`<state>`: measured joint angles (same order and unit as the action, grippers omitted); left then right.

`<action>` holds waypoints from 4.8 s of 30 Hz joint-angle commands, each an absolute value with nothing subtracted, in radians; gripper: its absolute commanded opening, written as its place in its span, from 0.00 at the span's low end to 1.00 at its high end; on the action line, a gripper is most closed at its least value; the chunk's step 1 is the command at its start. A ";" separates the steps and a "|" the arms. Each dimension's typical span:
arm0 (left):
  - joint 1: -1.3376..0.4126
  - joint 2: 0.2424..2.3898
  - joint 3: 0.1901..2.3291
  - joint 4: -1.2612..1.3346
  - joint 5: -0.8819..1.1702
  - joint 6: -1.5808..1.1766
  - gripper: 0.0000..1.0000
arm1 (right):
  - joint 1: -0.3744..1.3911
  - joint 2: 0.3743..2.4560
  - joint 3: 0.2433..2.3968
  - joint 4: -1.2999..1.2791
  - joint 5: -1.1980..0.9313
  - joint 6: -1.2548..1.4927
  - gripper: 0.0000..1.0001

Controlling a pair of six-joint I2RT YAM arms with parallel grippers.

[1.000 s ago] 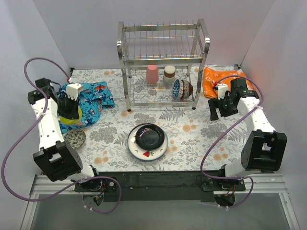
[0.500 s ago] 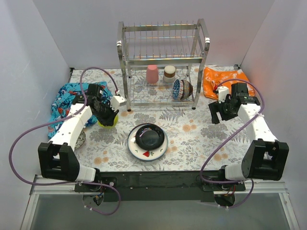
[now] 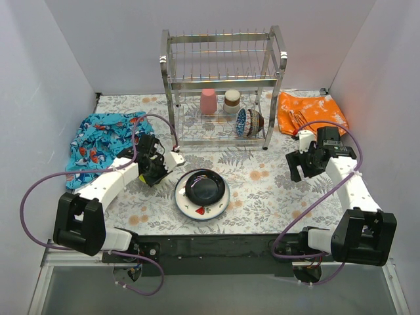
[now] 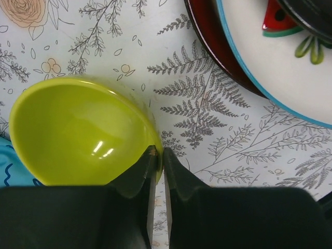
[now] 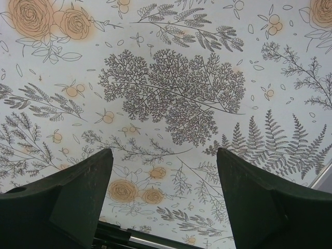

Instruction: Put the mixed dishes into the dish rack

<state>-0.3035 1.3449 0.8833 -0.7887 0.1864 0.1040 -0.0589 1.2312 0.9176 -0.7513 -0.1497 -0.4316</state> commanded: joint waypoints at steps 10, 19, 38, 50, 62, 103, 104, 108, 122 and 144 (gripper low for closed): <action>-0.319 1.335 0.830 -0.658 0.080 0.046 0.06 | -0.069 1.262 0.956 -0.710 -0.161 -0.448 0.89; -0.319 1.362 0.813 -0.638 0.072 0.038 0.04 | -0.069 1.285 0.982 -0.709 -0.158 -0.448 0.90; -0.324 1.373 0.914 -0.675 0.113 -0.047 0.00 | -0.072 1.296 0.988 -0.703 -0.141 -0.448 0.90; -0.639 1.347 1.089 -0.605 0.465 -0.048 0.00 | -0.072 1.308 1.017 -0.724 -0.097 -0.453 0.89; -0.667 1.769 1.362 -0.332 0.756 -0.354 0.00 | -0.071 1.266 1.019 -0.768 -0.051 -0.457 0.89; -0.459 2.166 1.348 1.003 0.632 -1.615 0.00 | -0.091 1.252 0.969 -0.841 0.075 -0.469 0.89; -0.456 2.178 1.368 1.003 0.641 -1.623 0.00 | -0.091 1.255 0.965 -0.841 0.077 -0.469 0.89; -0.442 2.213 1.399 1.000 0.686 -1.650 0.00 | -0.091 1.266 0.960 -0.841 0.072 -0.469 0.89; -0.396 2.243 1.407 0.878 0.765 -1.594 0.41 | -0.091 1.322 0.996 -0.807 0.040 -0.471 0.89; -0.567 1.758 1.164 0.112 0.337 -0.715 0.76 | -0.089 1.249 0.991 -0.343 -0.435 -0.427 0.90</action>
<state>-0.4637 1.8942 1.2530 0.3069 0.5648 -1.0027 -0.0856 1.3205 1.0130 -0.6594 -0.2127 -0.4702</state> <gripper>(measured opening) 0.756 0.894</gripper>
